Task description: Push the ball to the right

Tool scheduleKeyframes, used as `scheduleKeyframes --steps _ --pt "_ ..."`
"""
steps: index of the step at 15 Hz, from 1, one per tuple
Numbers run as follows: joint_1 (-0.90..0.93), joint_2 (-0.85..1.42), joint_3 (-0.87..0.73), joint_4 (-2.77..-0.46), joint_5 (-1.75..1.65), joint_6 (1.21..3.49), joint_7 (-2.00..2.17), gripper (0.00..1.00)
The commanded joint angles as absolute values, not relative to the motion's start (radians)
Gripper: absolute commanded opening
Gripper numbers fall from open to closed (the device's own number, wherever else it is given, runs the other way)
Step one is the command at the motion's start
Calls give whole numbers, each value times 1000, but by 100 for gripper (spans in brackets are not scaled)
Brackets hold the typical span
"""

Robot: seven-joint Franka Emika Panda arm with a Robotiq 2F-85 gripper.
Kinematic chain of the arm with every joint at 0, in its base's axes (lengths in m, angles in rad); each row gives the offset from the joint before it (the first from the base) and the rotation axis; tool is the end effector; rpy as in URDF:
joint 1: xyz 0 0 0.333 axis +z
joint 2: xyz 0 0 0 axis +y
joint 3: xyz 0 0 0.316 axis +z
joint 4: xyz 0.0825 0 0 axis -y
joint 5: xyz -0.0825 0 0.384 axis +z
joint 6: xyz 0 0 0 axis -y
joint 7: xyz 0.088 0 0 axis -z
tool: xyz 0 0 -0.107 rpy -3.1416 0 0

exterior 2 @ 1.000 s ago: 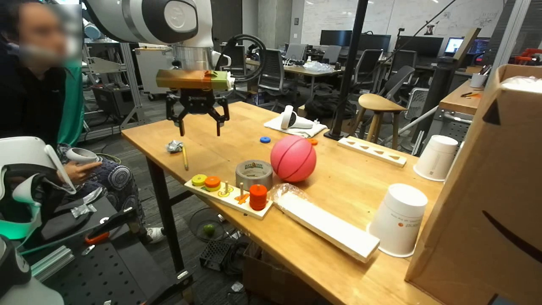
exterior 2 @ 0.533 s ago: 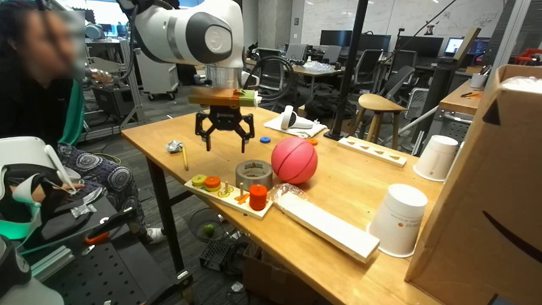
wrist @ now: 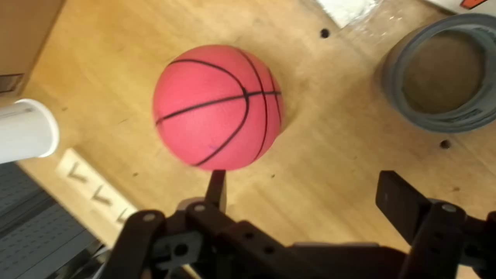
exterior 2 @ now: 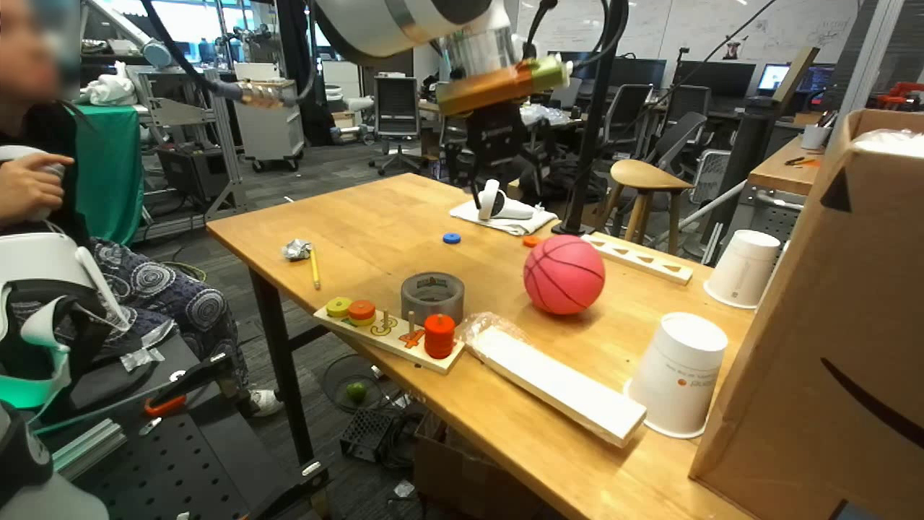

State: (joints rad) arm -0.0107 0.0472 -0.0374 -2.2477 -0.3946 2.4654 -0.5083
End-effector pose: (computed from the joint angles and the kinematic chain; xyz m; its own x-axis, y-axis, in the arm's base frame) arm 0.5438 -0.0255 0.3616 0.7356 0.6766 -0.0324 0.6503 -0.6920 0.3135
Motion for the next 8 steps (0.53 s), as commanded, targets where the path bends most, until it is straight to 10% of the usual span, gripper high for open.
scheduleKeyframes --steps 1,8 --pt "-19 -113 -34 -2237 -461 2486 -541 100" --pt "54 -309 -76 -2557 -146 2696 -590 100"
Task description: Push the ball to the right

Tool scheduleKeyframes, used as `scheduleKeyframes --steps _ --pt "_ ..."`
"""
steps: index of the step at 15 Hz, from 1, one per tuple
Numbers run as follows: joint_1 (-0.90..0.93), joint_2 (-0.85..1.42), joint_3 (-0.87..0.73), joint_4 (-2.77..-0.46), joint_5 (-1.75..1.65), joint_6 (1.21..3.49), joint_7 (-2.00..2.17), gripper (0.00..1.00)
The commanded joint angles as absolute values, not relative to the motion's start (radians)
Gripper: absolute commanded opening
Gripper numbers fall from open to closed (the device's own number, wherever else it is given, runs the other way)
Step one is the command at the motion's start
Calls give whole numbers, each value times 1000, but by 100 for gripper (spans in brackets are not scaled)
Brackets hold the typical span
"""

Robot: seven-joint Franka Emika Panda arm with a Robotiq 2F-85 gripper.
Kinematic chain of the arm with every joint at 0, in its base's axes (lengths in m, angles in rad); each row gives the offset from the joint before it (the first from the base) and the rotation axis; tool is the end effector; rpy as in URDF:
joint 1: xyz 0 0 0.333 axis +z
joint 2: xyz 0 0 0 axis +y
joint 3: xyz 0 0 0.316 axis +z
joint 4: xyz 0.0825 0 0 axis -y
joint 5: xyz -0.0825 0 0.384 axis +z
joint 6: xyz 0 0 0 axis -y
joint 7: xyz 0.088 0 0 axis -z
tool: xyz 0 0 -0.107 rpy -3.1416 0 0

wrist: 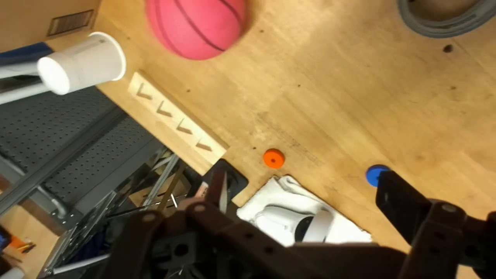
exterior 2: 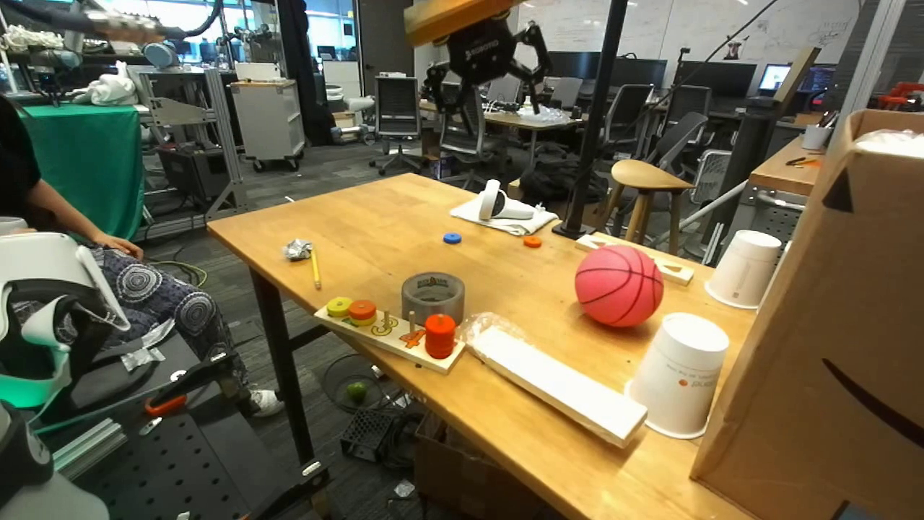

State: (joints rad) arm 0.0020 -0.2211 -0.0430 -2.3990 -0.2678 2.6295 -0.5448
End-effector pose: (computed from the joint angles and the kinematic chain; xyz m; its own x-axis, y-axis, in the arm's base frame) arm 0.4989 -0.0146 0.4495 0.7034 0.6672 0.2452 0.5575 -0.7318 0.3920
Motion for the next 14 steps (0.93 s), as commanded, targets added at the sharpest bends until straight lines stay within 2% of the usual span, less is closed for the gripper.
scheduleKeyframes --steps 1,8,14 --pt "71 -322 -81 -2602 -109 2705 -601 100" --pt "164 -391 -109 -2774 21 2697 -632 100" --pt "186 -352 -111 -2753 17 2670 -625 100"
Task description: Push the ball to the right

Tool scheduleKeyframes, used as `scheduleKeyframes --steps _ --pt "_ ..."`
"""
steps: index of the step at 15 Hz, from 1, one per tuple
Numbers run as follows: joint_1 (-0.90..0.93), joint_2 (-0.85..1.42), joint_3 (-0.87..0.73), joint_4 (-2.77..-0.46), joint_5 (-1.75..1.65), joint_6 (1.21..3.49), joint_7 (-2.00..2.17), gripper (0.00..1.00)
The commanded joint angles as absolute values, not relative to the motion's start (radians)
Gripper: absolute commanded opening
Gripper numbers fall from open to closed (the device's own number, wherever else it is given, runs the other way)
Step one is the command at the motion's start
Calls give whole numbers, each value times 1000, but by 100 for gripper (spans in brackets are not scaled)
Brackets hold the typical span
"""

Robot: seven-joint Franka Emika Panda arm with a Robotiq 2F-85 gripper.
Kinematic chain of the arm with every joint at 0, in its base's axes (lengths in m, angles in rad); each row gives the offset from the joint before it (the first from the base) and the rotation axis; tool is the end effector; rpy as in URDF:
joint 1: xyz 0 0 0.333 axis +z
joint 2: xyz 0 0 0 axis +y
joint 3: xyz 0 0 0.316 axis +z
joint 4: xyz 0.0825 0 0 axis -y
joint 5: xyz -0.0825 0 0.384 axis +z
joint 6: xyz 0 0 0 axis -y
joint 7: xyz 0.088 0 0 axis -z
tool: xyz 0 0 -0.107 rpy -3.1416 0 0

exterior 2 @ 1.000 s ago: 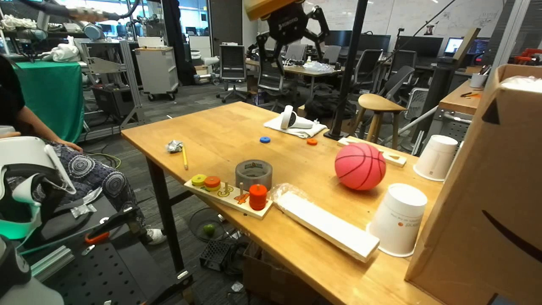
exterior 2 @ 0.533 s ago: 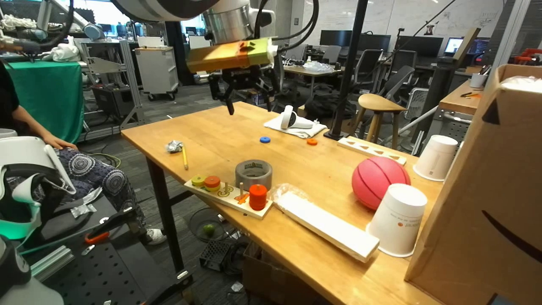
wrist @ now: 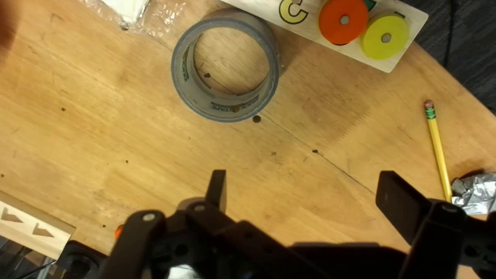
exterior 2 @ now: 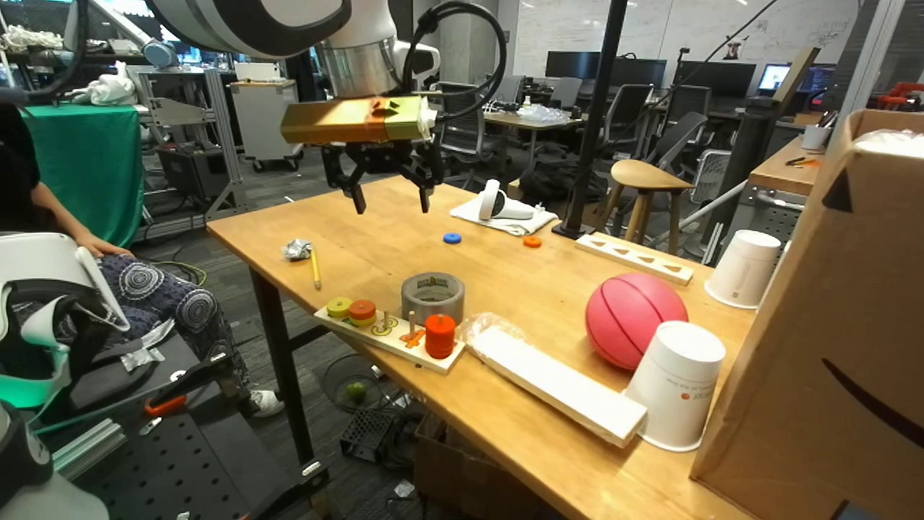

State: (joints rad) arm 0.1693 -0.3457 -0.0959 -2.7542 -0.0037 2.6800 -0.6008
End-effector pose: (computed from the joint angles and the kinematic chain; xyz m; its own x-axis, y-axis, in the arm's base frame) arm 0.4011 0.0314 0.3480 0.7467 0.6215 0.2370 0.6107 -0.7818 0.1261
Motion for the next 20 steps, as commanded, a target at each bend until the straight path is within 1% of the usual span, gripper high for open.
scheduleKeyframes --steps 1,7,12,16,20 --pt "181 -346 -110 -2754 11 2670 -621 100" --pt "86 -200 -86 -2703 -111 2682 -577 100" --pt "-23 -33 -80 -2565 -350 2664 -505 100" --pt "-75 78 -107 -2422 -469 2593 -499 100" --pt "-112 155 -129 -2331 -487 2497 -523 100"
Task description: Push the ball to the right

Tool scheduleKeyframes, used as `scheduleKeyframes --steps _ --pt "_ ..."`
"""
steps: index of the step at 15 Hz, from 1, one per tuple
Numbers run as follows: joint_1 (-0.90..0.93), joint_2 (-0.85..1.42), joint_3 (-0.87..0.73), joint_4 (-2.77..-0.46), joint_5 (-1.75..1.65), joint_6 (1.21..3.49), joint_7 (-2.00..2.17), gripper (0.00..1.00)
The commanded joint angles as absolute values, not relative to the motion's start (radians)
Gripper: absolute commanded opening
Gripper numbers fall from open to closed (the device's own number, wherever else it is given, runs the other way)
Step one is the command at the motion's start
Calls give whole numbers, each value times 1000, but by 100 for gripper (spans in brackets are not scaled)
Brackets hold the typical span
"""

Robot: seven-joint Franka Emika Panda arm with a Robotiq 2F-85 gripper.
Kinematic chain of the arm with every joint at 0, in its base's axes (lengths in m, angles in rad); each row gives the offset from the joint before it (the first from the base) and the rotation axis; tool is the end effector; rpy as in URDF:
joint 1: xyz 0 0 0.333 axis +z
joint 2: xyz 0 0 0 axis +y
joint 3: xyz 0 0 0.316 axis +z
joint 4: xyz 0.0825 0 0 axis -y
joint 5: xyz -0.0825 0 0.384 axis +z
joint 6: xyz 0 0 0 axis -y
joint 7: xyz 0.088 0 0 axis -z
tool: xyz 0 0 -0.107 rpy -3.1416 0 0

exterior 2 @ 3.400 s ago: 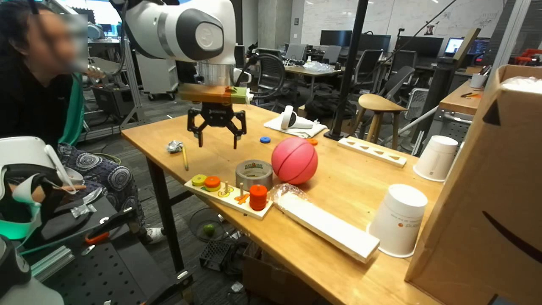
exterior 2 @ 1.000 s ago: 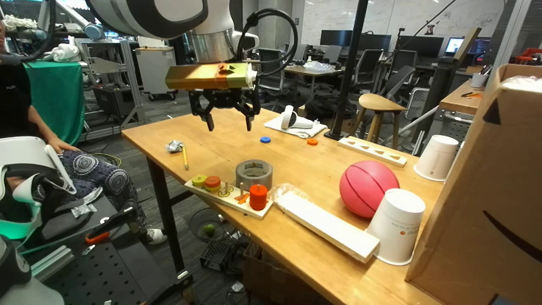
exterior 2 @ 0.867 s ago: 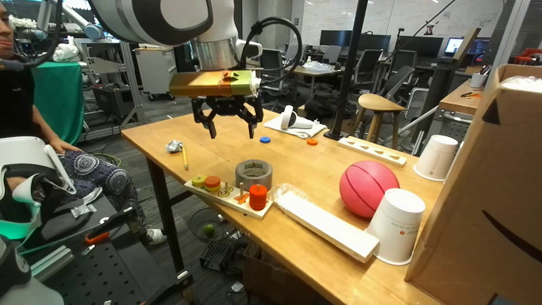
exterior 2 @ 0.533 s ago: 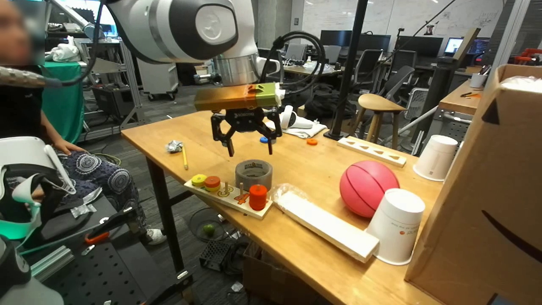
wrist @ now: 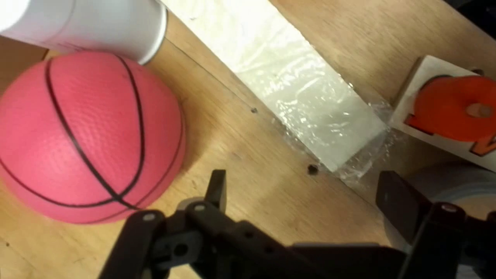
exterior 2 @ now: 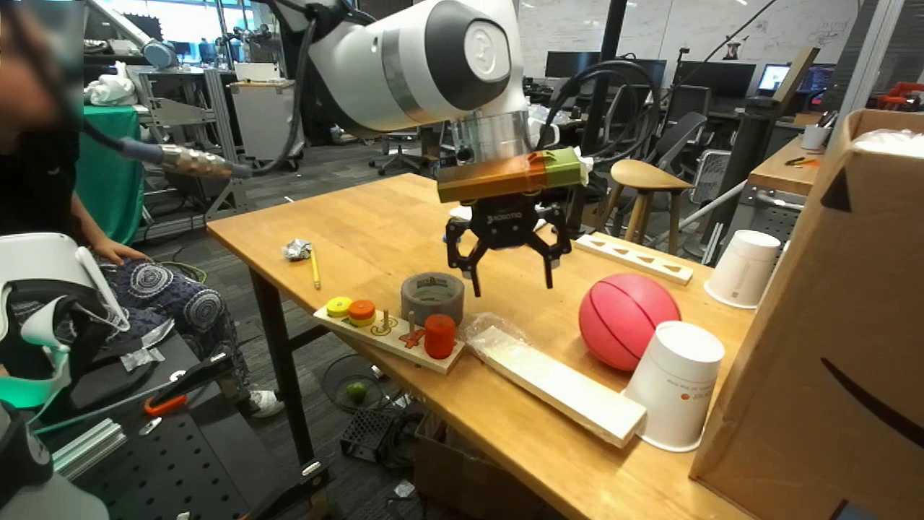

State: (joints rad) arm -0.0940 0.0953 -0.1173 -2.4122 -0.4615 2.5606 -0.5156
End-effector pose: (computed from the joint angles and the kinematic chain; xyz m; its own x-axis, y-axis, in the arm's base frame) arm 0.4887 -0.0985 0.2764 0.7765 0.6150 -0.1371 0.6285 -0.7407 0.2373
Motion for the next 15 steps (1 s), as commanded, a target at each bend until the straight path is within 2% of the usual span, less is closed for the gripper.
scheduleKeyframes --steps 1,7,15 --pt "-119 167 -129 -2319 -477 2482 -534 100" --pt "-149 194 -125 -2298 -457 2471 -561 100" --pt "-151 202 -143 -2260 -520 2632 -489 100"
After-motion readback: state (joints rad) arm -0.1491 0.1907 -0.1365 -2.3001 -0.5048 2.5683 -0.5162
